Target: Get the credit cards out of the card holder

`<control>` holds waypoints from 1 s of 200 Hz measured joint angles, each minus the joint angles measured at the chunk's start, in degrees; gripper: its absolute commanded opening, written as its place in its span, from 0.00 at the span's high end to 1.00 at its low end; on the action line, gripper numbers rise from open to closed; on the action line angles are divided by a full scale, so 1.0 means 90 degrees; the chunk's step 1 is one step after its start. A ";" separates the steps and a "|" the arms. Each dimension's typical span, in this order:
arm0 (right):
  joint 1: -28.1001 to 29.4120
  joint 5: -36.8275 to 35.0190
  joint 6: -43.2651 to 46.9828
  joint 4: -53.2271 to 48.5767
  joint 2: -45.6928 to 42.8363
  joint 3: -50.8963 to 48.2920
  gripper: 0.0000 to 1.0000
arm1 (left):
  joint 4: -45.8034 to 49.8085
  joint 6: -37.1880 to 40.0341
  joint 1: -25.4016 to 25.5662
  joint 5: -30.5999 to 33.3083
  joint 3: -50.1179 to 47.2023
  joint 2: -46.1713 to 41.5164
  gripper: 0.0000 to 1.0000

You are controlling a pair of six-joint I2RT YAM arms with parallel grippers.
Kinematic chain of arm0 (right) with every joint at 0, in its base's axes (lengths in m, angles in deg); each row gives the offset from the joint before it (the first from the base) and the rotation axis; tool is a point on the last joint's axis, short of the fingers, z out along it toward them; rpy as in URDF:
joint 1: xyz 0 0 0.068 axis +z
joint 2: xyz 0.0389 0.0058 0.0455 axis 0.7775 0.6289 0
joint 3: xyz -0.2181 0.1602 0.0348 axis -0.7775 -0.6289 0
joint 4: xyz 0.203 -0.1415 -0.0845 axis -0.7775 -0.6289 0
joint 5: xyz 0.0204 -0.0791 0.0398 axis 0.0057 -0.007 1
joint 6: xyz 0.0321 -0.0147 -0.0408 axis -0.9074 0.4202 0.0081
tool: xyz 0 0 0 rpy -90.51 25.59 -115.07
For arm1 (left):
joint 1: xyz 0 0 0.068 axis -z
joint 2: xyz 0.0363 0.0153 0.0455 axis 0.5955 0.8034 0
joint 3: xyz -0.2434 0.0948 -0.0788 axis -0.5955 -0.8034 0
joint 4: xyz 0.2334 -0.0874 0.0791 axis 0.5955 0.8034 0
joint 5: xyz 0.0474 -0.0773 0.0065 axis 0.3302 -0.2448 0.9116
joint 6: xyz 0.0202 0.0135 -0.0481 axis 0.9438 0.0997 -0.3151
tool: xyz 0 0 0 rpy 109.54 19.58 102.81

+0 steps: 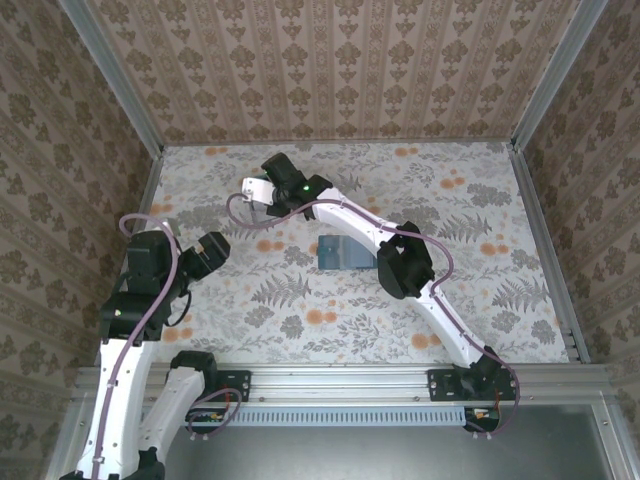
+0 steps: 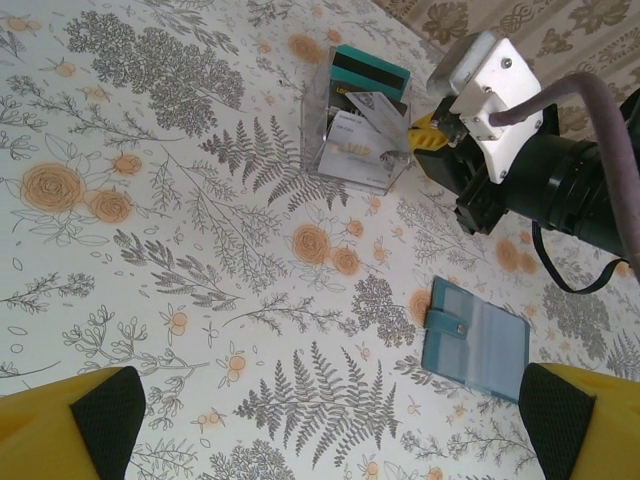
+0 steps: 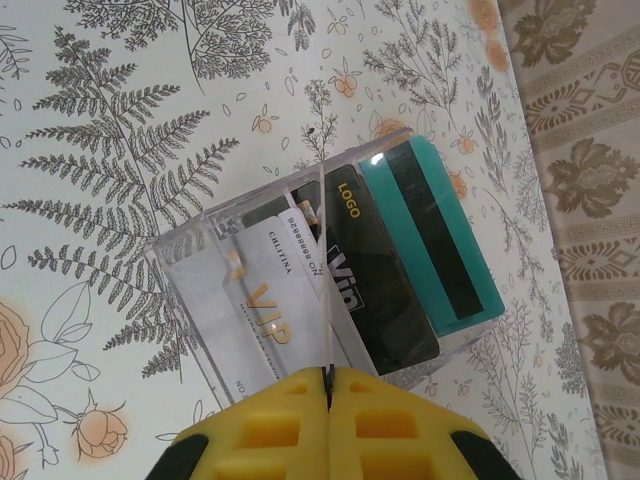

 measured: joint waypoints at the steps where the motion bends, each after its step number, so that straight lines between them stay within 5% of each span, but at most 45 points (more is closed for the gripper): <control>1: -0.0002 0.0000 0.0000 0.0000 0.0000 0.0000 1.00 | 0.0000 0.0000 0.0000 0.0000 -0.0002 0.0000 0.00; 165: -0.0214 0.0338 0.0359 -0.0170 0.0012 -0.0291 1.00 | 0.0007 0.0000 -0.0136 -0.0051 -0.0170 0.0000 0.00; 179: -0.0214 0.0338 0.0340 -0.0155 0.0012 -0.0306 0.73 | 0.0007 0.0000 -0.0168 -0.0075 -0.0170 0.0000 0.00; 200: -0.0221 0.0328 0.0313 -0.0141 0.0012 -0.0306 0.73 | 0.0010 0.0000 -0.0177 -0.0100 -0.0170 0.0000 0.00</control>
